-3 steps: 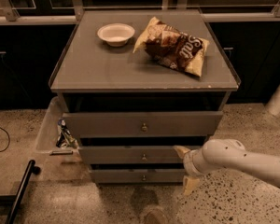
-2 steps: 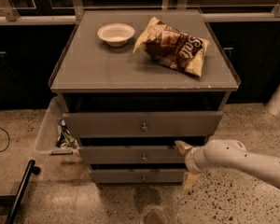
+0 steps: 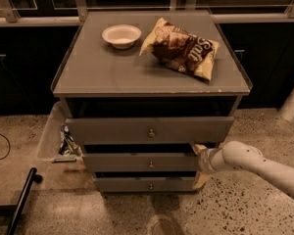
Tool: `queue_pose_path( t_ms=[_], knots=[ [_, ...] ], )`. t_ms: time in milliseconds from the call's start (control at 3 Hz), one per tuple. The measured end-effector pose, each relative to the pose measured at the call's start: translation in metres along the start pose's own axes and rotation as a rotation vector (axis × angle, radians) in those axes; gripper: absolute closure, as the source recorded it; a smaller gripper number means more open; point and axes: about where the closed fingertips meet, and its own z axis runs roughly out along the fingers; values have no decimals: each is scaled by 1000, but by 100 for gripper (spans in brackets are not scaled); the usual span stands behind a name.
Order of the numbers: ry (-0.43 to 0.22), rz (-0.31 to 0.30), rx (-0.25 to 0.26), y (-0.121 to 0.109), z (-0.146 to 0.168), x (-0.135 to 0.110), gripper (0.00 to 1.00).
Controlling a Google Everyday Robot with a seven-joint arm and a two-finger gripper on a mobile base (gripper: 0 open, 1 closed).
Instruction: Open middle drawer
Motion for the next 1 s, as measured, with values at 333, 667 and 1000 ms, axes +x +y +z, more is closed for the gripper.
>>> queue_pose_path(
  t_ms=[333,667,1000],
  knots=[
    [-46,27,-3,-8,18,14,0],
    [-57,25,-10,-8,23,14,0],
    [-70,19,-29,-9,30,13,0]
  ],
)
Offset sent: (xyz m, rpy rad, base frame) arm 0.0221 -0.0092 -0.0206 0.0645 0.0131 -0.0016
